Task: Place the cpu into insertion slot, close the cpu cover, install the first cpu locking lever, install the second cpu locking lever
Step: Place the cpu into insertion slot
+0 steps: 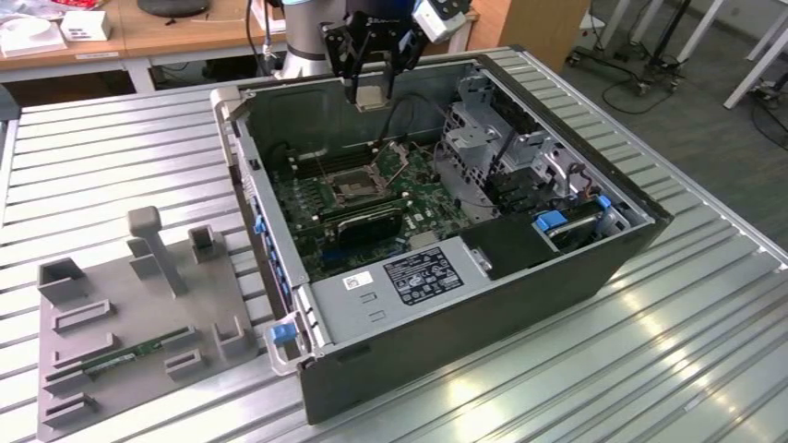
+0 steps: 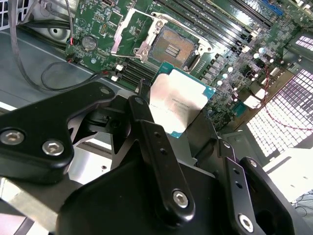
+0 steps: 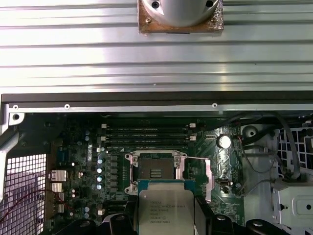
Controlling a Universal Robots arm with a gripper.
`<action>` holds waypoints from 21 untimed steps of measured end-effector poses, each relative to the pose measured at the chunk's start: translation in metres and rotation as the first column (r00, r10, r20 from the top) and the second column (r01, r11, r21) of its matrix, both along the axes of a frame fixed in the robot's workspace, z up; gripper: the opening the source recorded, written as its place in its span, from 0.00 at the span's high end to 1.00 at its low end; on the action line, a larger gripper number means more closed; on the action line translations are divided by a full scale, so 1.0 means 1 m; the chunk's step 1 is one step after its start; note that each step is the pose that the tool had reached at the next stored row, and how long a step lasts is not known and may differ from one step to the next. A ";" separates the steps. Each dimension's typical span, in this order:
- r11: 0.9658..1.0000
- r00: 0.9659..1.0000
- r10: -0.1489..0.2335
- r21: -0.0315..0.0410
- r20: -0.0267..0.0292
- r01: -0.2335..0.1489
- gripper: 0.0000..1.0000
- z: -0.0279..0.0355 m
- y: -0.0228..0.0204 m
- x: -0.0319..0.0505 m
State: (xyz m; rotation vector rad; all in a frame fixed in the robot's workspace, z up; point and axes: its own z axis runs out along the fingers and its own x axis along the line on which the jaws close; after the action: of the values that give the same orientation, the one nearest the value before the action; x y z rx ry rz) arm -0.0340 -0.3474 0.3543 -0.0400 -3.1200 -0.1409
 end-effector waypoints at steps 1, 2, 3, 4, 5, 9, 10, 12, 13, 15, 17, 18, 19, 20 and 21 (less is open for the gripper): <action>1.000 1.000 0.000 0.000 0.000 0.000 0.46 0.0000 0.0000 0.0000; 1.000 1.000 0.000 0.000 0.000 0.000 0.46 -0.0001 0.0000 0.0000; 1.000 1.000 0.000 0.000 0.000 0.000 0.46 -0.0005 0.0001 0.0000; 1.000 1.000 0.000 0.000 0.000 0.000 0.46 -0.0010 0.0000 0.0000; 1.000 1.000 0.000 0.000 0.000 0.000 0.46 -0.0017 0.0000 0.0000; 1.000 1.000 0.000 0.000 0.000 0.000 0.46 -0.0062 0.0000 0.0000; 1.000 1.000 0.000 0.000 0.000 0.000 0.46 -0.0075 0.0000 0.0000; 1.000 1.000 0.000 0.000 0.000 0.000 0.46 -0.0101 0.0000 0.0000; 1.000 1.000 0.000 0.000 0.000 0.000 0.46 -0.0114 0.0000 0.0000; 1.000 1.000 0.000 0.000 0.000 0.000 0.46 -0.0140 0.0000 0.0000; 1.000 1.000 0.000 0.000 0.000 0.000 0.46 -0.0167 0.0000 -0.0001; 1.000 1.000 0.000 0.000 0.000 0.000 0.46 -0.0179 0.0000 -0.0003; 1.000 1.000 0.000 0.000 0.000 0.000 0.46 -0.0190 0.0000 -0.0006; 1.000 1.000 0.000 0.000 0.000 0.000 0.46 -0.0199 0.0000 -0.0009; 1.000 1.000 0.000 0.000 0.000 0.000 0.46 -0.0207 0.0000 -0.0012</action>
State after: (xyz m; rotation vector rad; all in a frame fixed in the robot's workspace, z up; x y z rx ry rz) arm -0.0352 -0.3474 0.3336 -0.0401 -3.1200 -0.1408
